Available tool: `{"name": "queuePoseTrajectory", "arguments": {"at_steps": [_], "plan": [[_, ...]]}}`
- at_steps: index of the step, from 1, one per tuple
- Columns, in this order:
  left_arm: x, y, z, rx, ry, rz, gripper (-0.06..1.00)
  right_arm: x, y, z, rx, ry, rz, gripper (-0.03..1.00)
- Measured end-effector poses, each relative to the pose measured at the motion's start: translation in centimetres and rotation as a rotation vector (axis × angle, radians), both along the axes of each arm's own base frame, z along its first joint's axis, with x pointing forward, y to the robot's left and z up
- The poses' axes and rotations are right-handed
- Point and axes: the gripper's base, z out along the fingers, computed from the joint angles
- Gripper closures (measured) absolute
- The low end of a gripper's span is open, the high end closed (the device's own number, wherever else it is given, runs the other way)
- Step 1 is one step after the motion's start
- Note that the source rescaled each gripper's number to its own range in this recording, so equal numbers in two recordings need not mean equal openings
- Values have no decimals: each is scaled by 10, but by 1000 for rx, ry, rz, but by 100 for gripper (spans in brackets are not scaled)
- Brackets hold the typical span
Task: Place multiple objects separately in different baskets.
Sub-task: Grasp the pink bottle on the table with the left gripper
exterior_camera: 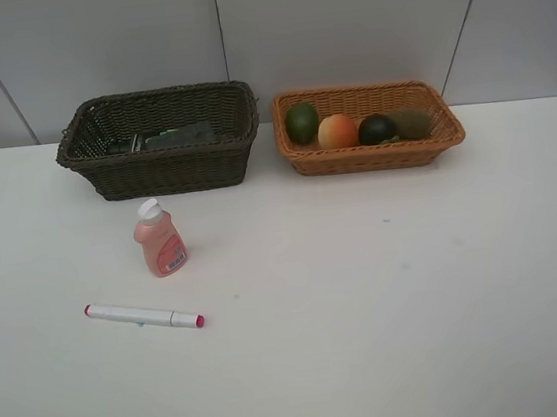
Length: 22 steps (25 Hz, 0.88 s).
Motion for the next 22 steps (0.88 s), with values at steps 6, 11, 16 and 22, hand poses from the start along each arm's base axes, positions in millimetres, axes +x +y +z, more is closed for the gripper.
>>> {"name": "queuePoseTrajectory", "arguments": {"at_steps": [6, 11, 16, 22], "plan": [[54, -4, 22, 115, 71, -115, -6, 0, 0, 0, 0, 0, 0, -1], [92, -9, 25, 232, 138, -261, -6, 0, 0, 0, 0, 0, 0, -1], [127, -14, 20, 312, 222, -379, -6, 0, 0, 0, 0, 0, 0, -1], [170, -32, 10, 361, 326, -533, -6, 0, 0, 0, 0, 0, 0, -1]]}}
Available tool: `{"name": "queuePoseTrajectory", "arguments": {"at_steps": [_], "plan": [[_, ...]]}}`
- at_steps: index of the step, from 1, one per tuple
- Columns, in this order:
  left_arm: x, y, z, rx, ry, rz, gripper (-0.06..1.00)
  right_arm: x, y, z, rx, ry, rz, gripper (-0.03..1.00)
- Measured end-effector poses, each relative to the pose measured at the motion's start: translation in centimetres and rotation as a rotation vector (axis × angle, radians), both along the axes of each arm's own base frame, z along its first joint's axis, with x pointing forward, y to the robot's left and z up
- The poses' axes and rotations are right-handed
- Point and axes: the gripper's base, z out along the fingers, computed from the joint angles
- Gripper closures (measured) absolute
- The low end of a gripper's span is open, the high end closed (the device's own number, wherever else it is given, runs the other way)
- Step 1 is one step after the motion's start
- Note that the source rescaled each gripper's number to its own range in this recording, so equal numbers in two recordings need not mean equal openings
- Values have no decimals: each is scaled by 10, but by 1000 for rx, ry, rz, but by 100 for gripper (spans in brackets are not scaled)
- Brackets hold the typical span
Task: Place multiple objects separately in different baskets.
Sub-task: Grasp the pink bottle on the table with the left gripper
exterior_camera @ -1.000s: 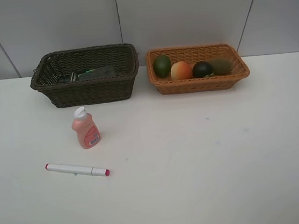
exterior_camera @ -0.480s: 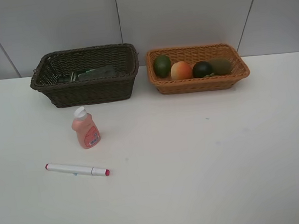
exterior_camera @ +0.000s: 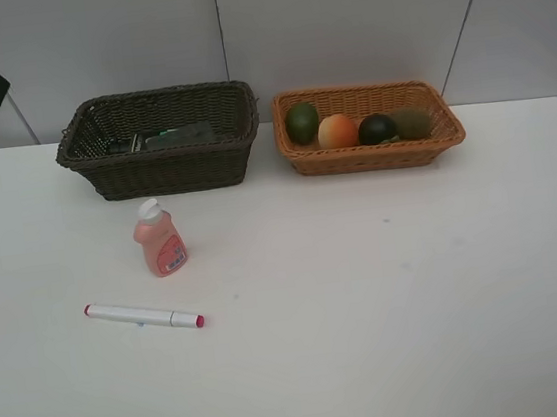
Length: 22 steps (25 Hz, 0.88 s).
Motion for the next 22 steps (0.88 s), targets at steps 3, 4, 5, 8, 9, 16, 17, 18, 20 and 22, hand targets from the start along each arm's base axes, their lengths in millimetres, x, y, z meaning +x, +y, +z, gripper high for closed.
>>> {"name": "queuePoseTrajectory", "arguments": {"at_steps": [3, 4, 5, 8, 9, 16, 17, 18, 20, 22], "plan": [[18, -14, -8, 26, 71, -83, -6, 0, 0, 0, 0, 0, 0, -1], [23, -20, -11, 36, 90, -113, -6, 0, 0, 0, 0, 0, 0, -1], [28, -26, -13, 44, 102, -141, -6, 0, 0, 0, 0, 0, 0, -1], [39, -42, -23, 80, 144, -217, -6, 0, 0, 0, 0, 0, 0, -1], [43, -47, -28, 94, 160, -238, -6, 0, 0, 0, 0, 0, 0, -1], [58, -75, -65, 152, 271, -334, -6, 0, 0, 0, 0, 0, 0, -1], [60, -77, -71, 158, 287, -339, -6, 0, 0, 0, 0, 0, 0, -1], [62, -79, -77, 164, 302, -344, -6, 0, 0, 0, 0, 0, 0, -1], [65, -83, -86, 183, 325, -357, -6, 0, 0, 0, 0, 0, 0, -1], [68, -85, -95, 211, 345, -371, -6, 0, 0, 0, 0, 0, 0, -1]]}}
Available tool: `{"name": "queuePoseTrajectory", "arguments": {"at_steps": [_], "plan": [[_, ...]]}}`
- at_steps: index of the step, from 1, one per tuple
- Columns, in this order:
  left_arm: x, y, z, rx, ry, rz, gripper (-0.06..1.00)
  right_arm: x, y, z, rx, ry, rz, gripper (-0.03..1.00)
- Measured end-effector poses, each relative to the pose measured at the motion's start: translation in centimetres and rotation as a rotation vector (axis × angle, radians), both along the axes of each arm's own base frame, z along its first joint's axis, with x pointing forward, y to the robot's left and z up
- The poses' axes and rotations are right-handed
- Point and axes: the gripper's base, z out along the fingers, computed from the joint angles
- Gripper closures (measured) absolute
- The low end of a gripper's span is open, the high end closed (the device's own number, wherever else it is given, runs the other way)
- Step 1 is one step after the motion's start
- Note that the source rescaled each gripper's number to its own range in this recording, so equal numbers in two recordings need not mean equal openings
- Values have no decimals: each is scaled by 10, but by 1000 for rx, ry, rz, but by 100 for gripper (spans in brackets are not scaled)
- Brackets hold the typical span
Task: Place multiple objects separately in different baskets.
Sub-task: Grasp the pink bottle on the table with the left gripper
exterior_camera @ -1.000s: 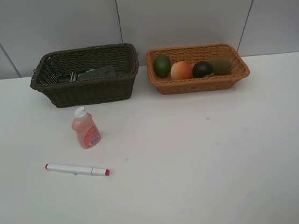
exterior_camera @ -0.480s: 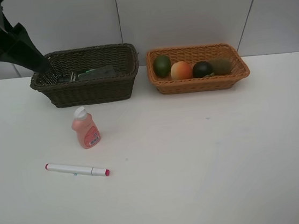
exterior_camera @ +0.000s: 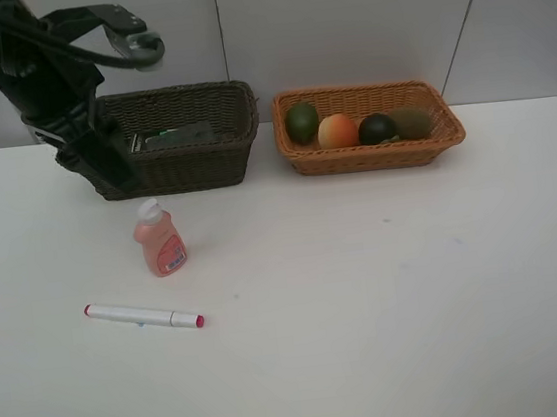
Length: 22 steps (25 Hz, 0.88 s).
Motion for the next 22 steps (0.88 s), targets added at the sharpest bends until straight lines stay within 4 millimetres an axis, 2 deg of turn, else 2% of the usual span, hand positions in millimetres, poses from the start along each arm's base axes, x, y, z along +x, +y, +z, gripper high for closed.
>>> {"name": "queuePoseTrajectory", "arguments": {"at_steps": [7, 16, 22], "plan": [[9, -5, -27, 62, 50, -34, -6, 0, 0, 0, 0, 0, 0, -1], [19, -7, -46, 85, 59, -47, -6, 0, 0, 0, 0, 0, 0, -1], [26, -15, -62, 120, 67, -80, -6, 0, 0, 0, 0, 0, 0, -1]]}}
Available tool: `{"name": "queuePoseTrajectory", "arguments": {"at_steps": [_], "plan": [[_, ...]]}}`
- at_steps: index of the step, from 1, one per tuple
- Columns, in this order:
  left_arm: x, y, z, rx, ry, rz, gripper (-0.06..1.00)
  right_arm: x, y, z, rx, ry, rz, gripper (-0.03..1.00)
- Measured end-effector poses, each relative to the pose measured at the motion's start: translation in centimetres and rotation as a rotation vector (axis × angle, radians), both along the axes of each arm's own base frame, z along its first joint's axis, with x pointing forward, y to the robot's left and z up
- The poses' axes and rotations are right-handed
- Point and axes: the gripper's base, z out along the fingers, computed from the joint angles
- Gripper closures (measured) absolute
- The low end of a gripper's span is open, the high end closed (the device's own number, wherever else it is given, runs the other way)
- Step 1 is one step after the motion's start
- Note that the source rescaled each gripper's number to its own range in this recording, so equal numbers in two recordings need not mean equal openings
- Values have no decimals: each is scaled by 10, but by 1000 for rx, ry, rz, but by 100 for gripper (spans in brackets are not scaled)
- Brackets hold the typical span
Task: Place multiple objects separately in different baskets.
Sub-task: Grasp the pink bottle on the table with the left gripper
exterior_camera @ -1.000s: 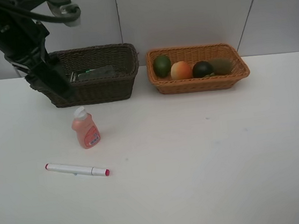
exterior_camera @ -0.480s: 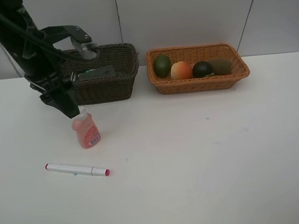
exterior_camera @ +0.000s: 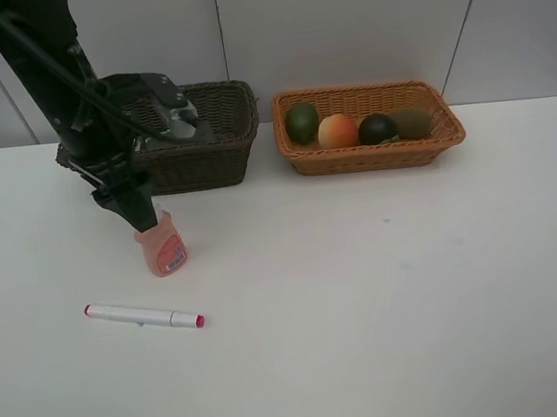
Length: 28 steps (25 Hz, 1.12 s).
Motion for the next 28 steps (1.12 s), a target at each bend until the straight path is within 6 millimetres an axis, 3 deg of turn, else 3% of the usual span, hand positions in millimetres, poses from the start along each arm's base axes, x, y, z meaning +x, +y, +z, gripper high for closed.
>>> {"name": "queuePoseTrajectory", "arguments": {"at_steps": [10, 23, 28], "plan": [[13, -15, -31, 27, 50, -28, -6, 0, 0, 0, 0, 0, 0, -1], [15, -15, -41, 35, 57, -2, -6, 0, 0, 0, 1, 0, 1, -1], [16, -16, -58, 49, 104, 25, -6, 0, 0, 0, 1, 0, 1, -1]]}}
